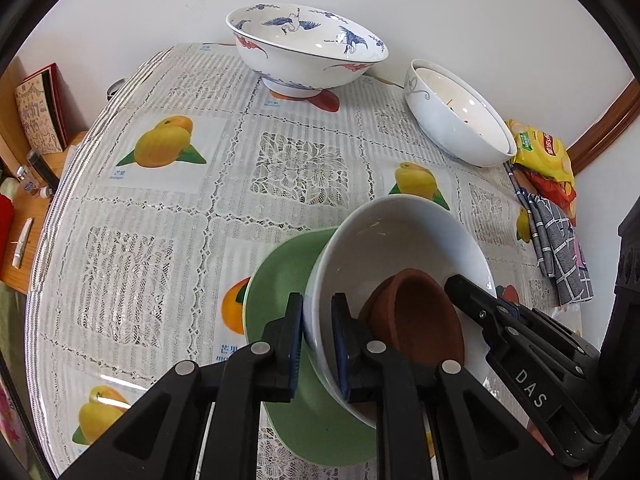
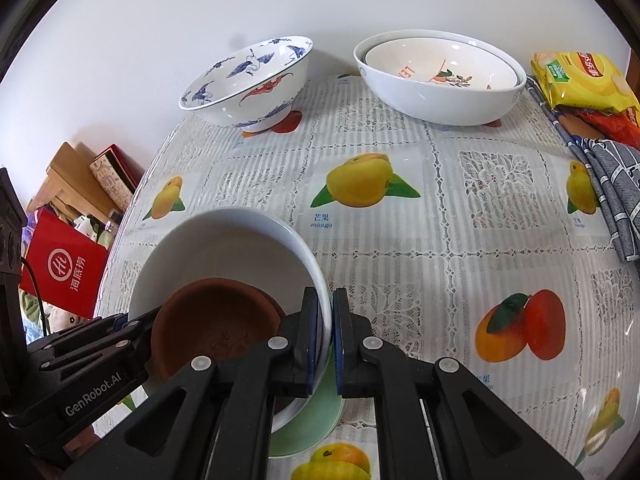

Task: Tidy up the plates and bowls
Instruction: 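Lift the white bowl with both tools and carry it over the light-green plates, then lower the white bowl onto the light-green plate and open both tools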

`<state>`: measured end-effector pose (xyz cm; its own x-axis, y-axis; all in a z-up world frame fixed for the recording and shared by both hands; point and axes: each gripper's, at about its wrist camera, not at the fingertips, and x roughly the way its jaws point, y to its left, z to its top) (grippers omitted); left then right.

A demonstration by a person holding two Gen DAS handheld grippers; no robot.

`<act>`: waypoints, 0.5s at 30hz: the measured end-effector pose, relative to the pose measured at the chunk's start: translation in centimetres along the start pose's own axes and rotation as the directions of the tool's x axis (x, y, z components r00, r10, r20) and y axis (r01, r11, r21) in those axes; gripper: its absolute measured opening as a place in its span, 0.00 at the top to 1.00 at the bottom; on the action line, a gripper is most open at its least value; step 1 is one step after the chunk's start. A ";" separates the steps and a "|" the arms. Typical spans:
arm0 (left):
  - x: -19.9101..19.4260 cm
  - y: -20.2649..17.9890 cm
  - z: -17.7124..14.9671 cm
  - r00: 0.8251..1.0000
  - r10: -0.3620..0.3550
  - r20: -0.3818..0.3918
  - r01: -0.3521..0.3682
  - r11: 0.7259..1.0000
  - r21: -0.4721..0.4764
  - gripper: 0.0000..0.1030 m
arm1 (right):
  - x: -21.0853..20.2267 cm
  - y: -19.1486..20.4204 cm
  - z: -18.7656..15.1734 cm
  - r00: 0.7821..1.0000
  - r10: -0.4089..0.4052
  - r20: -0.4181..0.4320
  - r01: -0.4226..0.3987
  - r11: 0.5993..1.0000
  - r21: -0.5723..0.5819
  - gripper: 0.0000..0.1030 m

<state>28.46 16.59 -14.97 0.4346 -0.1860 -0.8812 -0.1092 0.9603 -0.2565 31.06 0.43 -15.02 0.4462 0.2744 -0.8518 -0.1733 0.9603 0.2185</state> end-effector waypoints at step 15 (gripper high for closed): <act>-1.8 -0.4 -0.9 1.000 0.026 0.004 -0.026 1.000 0.012 0.76 | -2.3 0.2 -0.5 1.000 0.004 0.010 -0.004 1.000 -0.027 0.90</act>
<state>26.93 16.30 -13.65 0.4348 -0.1602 -0.8862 -0.1094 0.9674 -0.2285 29.51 -0.07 -13.25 0.4547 0.2786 -0.8460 -0.1983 0.9576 0.2088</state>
